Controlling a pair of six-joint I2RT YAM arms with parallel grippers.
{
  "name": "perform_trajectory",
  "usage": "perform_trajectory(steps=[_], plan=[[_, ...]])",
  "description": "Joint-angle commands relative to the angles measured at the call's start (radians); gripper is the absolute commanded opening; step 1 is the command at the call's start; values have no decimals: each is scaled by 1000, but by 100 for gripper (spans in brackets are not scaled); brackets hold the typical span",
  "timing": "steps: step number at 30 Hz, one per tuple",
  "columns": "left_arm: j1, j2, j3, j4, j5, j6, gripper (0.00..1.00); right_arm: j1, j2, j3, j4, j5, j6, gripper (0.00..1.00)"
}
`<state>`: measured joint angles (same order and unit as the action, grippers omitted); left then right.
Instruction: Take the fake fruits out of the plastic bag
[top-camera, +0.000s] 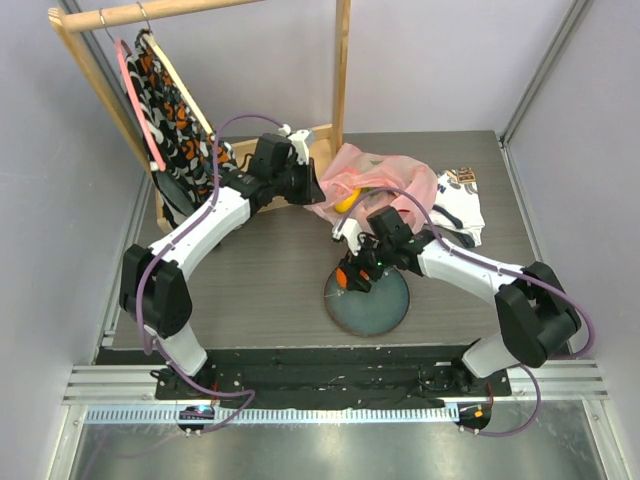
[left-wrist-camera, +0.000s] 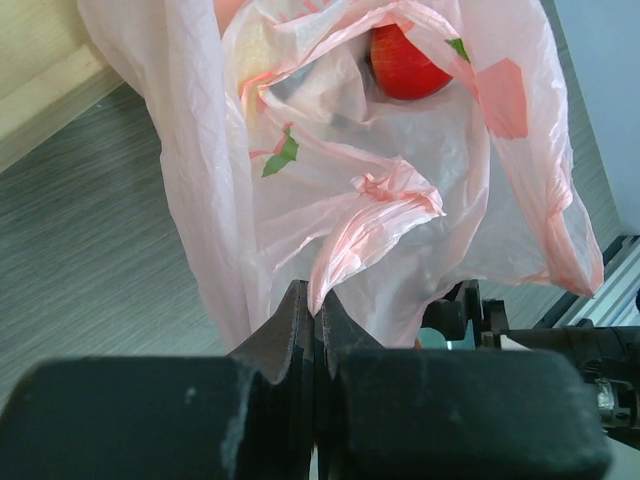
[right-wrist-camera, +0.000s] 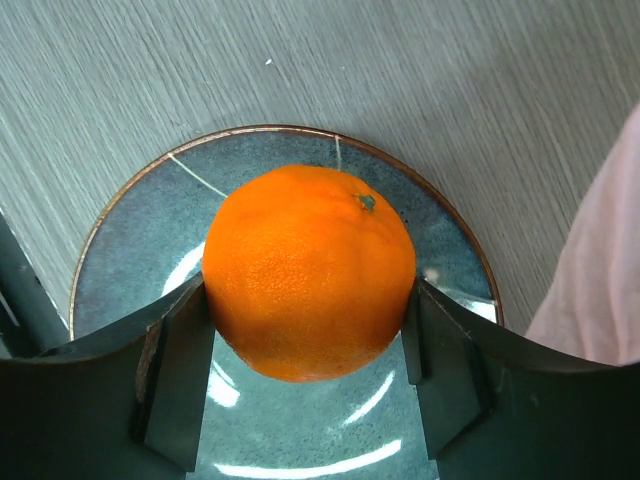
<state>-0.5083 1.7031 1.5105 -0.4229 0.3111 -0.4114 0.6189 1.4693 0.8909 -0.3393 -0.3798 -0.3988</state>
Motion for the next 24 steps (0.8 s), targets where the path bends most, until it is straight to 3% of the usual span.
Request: perform_trajectory(steps=[1,5,11,14,17,20,24], plan=[[2,-45,-3,18,-9,28,0,16,3,26,37,-2,-48,70],[4,-36,1,19,-3,19,0,19,-21,89,-53,-40,-64,97],[4,-30,13,24,20,0,0,-28,-37,467,-285,-137,38,98],[2,-26,11,27,23,-13,0,-73,-33,542,-336,-148,34,94],[2,-26,19,27,34,-32,0,-139,-12,546,-323,-114,47,84],[2,-34,27,36,52,-52,0,-156,51,553,-313,4,49,61],[4,-45,39,42,74,-67,0,-162,114,519,-219,128,52,49]])
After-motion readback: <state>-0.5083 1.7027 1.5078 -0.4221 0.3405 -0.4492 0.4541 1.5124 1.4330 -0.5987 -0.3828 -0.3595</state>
